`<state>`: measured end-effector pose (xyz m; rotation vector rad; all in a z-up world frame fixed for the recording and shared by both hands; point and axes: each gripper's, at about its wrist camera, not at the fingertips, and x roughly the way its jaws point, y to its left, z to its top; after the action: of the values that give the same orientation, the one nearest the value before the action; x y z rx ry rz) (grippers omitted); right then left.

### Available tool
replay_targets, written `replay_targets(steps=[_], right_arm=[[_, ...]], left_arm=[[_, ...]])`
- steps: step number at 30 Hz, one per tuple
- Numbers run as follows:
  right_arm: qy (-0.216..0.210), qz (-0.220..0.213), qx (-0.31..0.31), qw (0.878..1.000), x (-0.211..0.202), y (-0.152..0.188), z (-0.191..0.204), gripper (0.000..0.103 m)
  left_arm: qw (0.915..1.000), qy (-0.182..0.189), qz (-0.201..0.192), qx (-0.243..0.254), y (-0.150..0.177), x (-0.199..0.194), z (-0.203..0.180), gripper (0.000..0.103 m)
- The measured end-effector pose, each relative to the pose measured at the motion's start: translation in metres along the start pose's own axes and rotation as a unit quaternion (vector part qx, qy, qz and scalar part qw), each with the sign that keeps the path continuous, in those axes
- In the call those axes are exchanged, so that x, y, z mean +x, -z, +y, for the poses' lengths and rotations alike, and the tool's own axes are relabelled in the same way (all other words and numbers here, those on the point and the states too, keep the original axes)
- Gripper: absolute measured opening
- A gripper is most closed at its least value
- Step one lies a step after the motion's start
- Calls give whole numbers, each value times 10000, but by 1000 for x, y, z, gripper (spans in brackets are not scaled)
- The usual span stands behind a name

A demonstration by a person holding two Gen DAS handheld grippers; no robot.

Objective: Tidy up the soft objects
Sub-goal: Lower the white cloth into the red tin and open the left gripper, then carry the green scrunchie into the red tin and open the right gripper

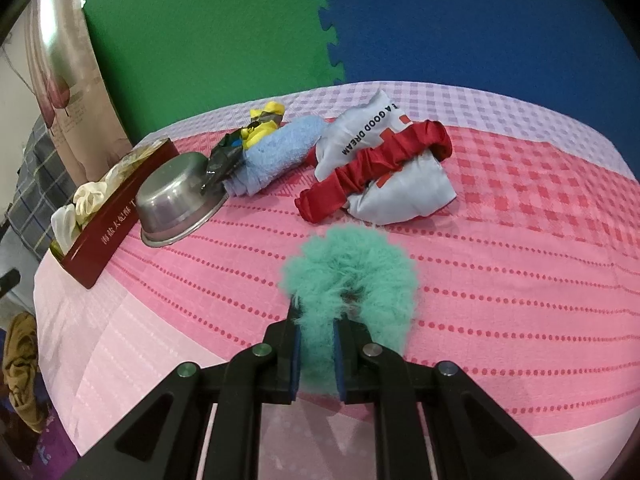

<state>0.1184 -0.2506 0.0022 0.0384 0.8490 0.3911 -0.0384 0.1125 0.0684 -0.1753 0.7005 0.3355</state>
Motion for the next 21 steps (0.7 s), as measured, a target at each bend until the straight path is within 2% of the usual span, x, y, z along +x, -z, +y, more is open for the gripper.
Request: replay_targets(steps=[4, 10, 15, 21], right_arm=[[-43, 25, 52, 10000, -8, 6, 8, 13], [-513, 78, 108, 9986, -21, 6, 40, 13], [-1128, 1, -220, 9934, -34, -20, 98, 13], [-1838, -46, -681, 9806, -29, -62, 177, 13]], left_arm=[[9991, -153, -34, 397, 15, -1, -6, 82], [9992, -95, -153, 364, 19, -3, -2, 82], [9995, -26, -92, 314, 21, -2, 2, 82], [9998, 206, 32, 2, 16, -2, 12, 82]])
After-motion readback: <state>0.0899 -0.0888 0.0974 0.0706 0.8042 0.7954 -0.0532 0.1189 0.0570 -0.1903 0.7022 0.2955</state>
